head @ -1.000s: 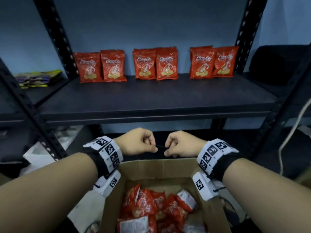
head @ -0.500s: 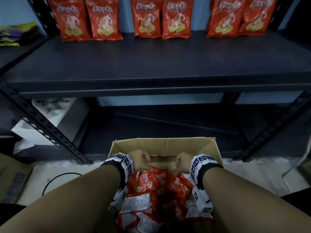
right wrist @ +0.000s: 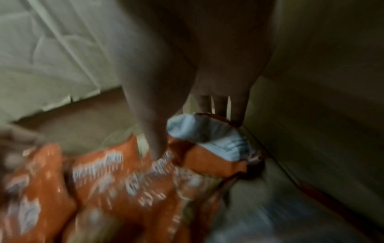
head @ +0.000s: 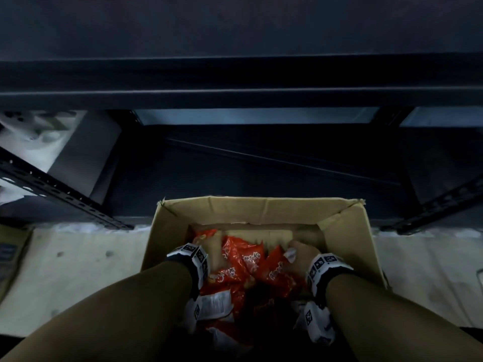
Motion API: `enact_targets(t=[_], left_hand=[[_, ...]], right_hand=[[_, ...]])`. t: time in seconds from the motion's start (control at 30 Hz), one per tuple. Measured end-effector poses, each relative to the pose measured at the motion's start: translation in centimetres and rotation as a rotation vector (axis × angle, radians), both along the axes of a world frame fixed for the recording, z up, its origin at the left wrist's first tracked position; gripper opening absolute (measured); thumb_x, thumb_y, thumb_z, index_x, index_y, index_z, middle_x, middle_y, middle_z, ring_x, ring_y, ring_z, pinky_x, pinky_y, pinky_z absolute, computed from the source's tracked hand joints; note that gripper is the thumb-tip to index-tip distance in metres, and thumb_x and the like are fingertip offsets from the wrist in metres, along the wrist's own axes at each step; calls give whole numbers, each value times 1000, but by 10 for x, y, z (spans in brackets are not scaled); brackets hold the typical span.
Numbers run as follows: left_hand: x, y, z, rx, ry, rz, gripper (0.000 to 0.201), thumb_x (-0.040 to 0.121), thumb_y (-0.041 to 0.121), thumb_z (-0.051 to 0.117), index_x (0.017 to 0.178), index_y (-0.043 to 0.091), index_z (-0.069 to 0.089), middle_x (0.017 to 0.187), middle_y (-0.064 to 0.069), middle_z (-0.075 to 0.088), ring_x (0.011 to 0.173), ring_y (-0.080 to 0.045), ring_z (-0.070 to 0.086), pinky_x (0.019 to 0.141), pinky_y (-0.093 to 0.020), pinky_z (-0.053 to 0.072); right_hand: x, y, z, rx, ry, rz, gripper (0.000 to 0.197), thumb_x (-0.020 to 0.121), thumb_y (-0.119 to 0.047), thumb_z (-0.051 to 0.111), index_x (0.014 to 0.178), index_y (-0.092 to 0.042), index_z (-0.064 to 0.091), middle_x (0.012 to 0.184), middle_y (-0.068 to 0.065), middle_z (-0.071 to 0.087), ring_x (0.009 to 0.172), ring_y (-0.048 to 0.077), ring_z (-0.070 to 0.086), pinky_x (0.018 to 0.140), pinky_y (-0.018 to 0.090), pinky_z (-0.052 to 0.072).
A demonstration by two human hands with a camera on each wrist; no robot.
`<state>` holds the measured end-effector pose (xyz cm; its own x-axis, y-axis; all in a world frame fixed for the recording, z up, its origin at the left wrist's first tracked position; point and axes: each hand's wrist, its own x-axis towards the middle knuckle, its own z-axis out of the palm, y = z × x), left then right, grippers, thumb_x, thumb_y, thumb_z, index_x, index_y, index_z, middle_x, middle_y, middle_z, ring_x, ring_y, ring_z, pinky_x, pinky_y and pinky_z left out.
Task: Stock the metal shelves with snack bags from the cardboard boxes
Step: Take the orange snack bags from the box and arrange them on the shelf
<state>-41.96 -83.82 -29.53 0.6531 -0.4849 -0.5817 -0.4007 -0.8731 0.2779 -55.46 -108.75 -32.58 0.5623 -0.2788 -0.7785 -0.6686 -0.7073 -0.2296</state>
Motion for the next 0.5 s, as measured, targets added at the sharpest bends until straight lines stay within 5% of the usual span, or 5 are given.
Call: enact_targets(t=[0.1, 0.2, 0.27, 0.37, 0.5], left_hand=[[-2, 0, -8, 7, -38, -78, 62, 81, 47, 77, 138, 33, 56, 134, 7, 62, 126, -18, 58, 114, -29, 36], [-3, -4, -7, 74, 9, -31, 34, 91, 39, 68, 124, 28, 68, 123, 4, 69, 117, -20, 63, 102, -28, 44], [-1, -6, -2, 106, 64, 6, 32, 95, 33, 66, 124, 19, 68, 123, -4, 69, 116, -25, 64, 97, -33, 48], [6, -8, 13, 53, 128, 18, 34, 99, 26, 64, 128, 8, 66, 127, -11, 67, 116, -28, 63, 93, -32, 48], [7, -6, 46, -89, 69, -5, 16, 85, 31, 79, 81, 25, 65, 85, 7, 67, 80, -14, 64, 66, -26, 44]], right_hand=[[-14, 6, -6, -54, -13, 11, 46, 94, -31, 67, 137, -22, 54, 136, -1, 62, 122, 25, 61, 95, 29, 50], [-21, 9, -8, -53, -17, 38, 42, 102, -17, 61, 144, -13, 53, 145, 11, 56, 132, 30, 54, 65, -3, 35], [-18, 12, -1, -16, -46, -51, 41, 104, -14, 58, 145, -9, 53, 147, 12, 54, 135, 29, 52, 53, -6, 29], [-10, 17, 10, -17, -69, -101, 29, 94, -34, 66, 121, -24, 70, 124, 0, 70, 116, 23, 66, 84, 14, 48], [7, 16, 22, 19, -157, -50, 49, 57, -74, 63, 83, -33, 69, 87, -11, 71, 86, 19, 70, 83, 36, 60]])
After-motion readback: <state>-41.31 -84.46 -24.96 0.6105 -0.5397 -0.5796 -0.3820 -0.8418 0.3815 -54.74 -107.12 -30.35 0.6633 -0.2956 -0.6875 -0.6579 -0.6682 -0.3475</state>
